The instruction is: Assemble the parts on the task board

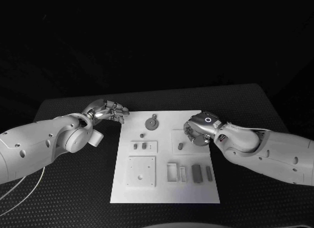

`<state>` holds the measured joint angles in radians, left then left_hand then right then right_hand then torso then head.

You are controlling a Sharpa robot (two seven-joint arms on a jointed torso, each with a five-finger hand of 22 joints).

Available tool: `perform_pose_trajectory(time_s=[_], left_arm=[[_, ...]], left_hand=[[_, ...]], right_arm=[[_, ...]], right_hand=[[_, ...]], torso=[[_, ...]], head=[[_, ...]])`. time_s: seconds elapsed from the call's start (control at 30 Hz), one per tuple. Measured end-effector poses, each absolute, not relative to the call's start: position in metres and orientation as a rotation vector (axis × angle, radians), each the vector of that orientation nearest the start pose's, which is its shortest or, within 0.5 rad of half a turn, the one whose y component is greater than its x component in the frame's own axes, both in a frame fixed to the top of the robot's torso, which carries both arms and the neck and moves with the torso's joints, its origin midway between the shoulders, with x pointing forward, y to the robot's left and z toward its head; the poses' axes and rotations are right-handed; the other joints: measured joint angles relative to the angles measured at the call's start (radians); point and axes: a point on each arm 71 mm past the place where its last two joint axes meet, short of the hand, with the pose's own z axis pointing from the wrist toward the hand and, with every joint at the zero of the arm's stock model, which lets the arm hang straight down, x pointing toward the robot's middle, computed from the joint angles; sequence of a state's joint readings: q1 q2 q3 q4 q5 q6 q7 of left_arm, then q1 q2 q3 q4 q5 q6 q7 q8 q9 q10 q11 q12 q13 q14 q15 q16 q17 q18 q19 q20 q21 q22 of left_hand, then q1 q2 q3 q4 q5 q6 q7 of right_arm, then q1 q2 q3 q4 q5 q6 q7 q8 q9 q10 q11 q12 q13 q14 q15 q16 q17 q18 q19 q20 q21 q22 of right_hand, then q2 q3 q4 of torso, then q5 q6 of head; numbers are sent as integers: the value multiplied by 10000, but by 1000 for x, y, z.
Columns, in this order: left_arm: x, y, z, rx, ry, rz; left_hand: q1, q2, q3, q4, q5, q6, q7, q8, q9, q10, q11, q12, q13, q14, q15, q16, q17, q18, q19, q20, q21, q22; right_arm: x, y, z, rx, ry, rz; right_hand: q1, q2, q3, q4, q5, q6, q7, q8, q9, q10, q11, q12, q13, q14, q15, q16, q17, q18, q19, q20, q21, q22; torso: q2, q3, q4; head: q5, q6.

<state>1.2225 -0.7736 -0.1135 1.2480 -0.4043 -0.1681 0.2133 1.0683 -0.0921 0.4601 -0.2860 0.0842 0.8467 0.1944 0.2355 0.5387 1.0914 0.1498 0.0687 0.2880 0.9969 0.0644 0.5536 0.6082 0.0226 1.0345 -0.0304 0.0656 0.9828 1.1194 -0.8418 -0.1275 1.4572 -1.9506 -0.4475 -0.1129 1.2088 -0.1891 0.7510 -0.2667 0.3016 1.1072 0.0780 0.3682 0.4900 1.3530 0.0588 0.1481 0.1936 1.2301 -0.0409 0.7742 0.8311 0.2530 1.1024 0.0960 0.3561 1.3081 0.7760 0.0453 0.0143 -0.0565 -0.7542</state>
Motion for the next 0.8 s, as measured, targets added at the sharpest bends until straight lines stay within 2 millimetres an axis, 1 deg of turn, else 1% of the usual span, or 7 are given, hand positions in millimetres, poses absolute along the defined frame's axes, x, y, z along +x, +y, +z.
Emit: perform_pose_trajectory(time_s=[0.23, 0.37, 0.4, 0.63, 0.8], left_arm=[[526, 248, -217, -7727, 17333, -11937], [526, 248, -217, -7725, 17338, -11942], [526, 248, -217, -7725, 17338, -11941], [526, 248, -217, -7726, 17338, -11935], [526, 248, -217, -7730, 17338, -11927]], left_hand=[[0, 0, 0, 0, 0, 0, 0, 0, -9, 0, 0, 0, 0, 0, 0, -39, 9, 0, 0, 0, 0, 1], [0, 0, 0, 0, 0, 0, 0, 0, -8, 0, 0, 0, -9, 0, 0, -39, 10, -1, 0, 0, 0, -9], [0, 0, 0, 0, 0, 0, 0, 0, -8, 0, 0, 0, -9, 0, 0, -39, 10, -1, 0, 0, 0, -9], [0, 0, 0, 0, 0, 0, 0, 0, -8, -36, 35, 0, -8, 0, 0, -39, 20, -3, 0, 0, 0, -8], [0, 0, 0, 0, 0, 0, 0, 0, -8, -36, 35, 0, -8, 0, 0, -39, 20, -3, 0, 0, 0, -18]], right_arm=[[461, -210, -241, -5709, 15050, 4218], [462, -207, -236, -5632, 14953, 4307], [462, -207, -235, -5615, 14935, 4329], [467, -208, -221, -5391, 14792, 4358], [466, -210, -215, -5205, 14892, 4406]], right_hand=[[0, -1, -4, 0, 44, 6, -7, 0, 12, 1, -1, 0, 0, 64, -3, 39, 23, -1, 0, 0, 18, -1], [0, -1, -17, -10, 45, 6, -7, -1, 11, 72, -71, 0, 0, 132, -33, 39, 23, -6, 36, -35, 18, -1], [0, -1, -17, -11, 45, 5, -7, -1, 10, 72, -72, 0, 0, 138, -39, 39, 23, -47, 36, -35, 18, -1], [1, -1, 12, 19, 44, 5, -7, 0, 32, 72, -72, -2, 0, 159, -32, 39, 33, -51, 36, -35, 18, -2], [1, -1, 11, 19, 43, 5, -7, -1, 31, 71, -72, -8, 1, 173, -37, 39, 43, -51, 36, -35, 18, -2]], torso=[[1, -6, 1], [2, -8, 1], [2, -7, 1], [3, -5, 1], [3, -1, -4]], head=[[-12, -9], [-14, 5], [-14, 8], [-15, 34], [-6, 44]])
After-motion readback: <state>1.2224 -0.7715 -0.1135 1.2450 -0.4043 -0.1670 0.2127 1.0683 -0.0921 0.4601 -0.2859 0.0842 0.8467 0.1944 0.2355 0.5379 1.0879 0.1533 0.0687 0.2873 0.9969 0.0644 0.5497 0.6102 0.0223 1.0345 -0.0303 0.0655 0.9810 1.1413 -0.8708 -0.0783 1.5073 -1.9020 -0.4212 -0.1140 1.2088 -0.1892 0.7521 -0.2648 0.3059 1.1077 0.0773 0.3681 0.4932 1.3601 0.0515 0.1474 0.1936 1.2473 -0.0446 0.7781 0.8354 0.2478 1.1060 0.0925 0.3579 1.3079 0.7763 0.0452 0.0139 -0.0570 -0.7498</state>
